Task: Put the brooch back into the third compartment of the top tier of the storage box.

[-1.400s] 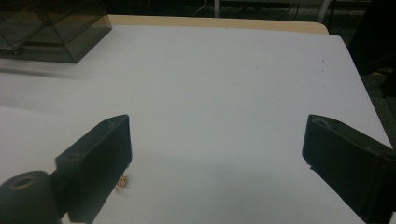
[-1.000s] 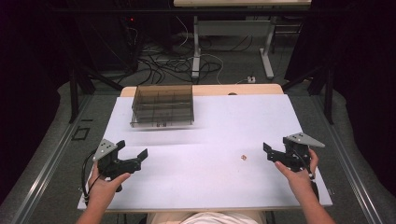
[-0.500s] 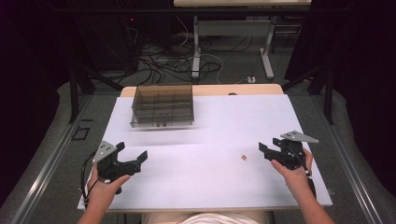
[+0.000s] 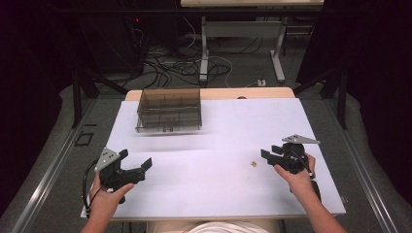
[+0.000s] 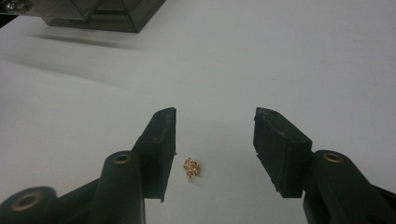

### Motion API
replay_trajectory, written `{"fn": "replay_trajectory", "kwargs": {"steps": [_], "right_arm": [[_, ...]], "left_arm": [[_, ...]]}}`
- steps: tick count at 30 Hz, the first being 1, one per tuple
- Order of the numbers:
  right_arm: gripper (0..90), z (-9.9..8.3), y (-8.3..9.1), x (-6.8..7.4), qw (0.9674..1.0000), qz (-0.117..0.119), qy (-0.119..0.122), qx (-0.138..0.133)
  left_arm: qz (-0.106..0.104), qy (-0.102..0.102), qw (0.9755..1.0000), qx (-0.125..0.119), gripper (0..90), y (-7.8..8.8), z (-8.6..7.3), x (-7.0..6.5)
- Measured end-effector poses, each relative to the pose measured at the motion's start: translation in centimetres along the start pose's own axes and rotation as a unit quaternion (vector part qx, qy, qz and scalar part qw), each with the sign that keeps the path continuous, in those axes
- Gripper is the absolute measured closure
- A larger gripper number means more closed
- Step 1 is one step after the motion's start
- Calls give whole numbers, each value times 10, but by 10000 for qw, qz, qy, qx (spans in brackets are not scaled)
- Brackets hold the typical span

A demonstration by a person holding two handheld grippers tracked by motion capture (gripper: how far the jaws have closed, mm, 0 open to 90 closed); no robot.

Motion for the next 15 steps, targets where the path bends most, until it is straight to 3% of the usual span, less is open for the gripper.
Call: {"fn": "replay_trajectory", "kwargs": {"steps": [9, 15], "right_arm": [[554, -1, -6, 1, 9995, 146, -143, 250], [581, -1, -11, 1, 9977, 251, -371, 500]], "left_arm": [[21, 5, 10000, 7, 8, -1, 0, 0], [31, 57, 10000, -26, 8, -1, 0, 0]]}}
Point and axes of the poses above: each handheld gripper's, and its own axes: y roughly backward along the jaws, z roughly out of its top, x roughly to its left, the point moved 2 cm from there along -y, roughly forward along the jaws, and after that the axes turned 9 degrees about z, right-handed, at the moved point
